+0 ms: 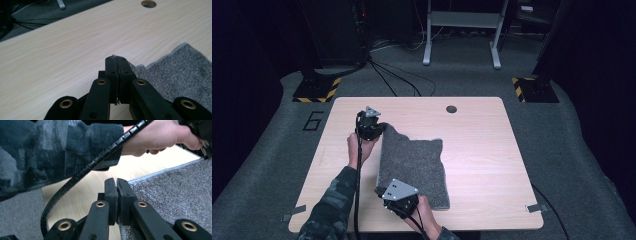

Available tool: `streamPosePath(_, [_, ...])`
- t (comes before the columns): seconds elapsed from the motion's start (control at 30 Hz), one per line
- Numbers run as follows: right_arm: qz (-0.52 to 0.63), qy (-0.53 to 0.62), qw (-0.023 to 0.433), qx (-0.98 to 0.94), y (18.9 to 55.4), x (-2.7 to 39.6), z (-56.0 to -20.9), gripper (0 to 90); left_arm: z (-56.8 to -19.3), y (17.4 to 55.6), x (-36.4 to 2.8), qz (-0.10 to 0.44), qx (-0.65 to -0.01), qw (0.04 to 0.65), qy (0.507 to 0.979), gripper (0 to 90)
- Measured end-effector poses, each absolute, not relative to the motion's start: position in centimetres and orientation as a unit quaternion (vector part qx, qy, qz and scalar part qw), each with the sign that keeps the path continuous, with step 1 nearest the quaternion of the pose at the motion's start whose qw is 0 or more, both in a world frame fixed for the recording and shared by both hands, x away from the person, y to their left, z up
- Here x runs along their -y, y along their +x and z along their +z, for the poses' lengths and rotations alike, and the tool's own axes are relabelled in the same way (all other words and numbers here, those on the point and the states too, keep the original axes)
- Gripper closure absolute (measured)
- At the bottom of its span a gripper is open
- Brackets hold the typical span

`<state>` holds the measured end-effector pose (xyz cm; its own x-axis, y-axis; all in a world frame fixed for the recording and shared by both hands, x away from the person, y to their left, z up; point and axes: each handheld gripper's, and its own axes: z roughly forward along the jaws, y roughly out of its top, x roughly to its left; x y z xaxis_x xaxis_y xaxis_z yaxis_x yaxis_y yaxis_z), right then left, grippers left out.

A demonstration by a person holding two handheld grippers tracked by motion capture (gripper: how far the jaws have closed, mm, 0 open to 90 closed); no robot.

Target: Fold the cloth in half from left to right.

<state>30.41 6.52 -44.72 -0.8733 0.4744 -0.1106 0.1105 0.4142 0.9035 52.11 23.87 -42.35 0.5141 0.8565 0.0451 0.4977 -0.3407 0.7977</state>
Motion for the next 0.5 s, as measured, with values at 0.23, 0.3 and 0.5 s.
streamPosePath(0.23, [0.54,0.174,0.191,-0.801,30.0,-5.9,-42.8,87.2,-39.9,51.6,-23.7,0.247,-0.421,0.396,0.778,88.4])
streamPosePath(0.3, [0.54,0.18,0.192,-0.799,29.8,-5.5,-42.9,87.2,-39.8,51.7,-23.1,0.248,-0.414,0.397,0.781,88.4])
streamPosePath(0.5, [0.531,0.192,0.205,-0.8,29.2,-4.1,-43.4,87.1,-40.4,51.9,-20.6,0.237,-0.395,0.4,0.792,88.3])
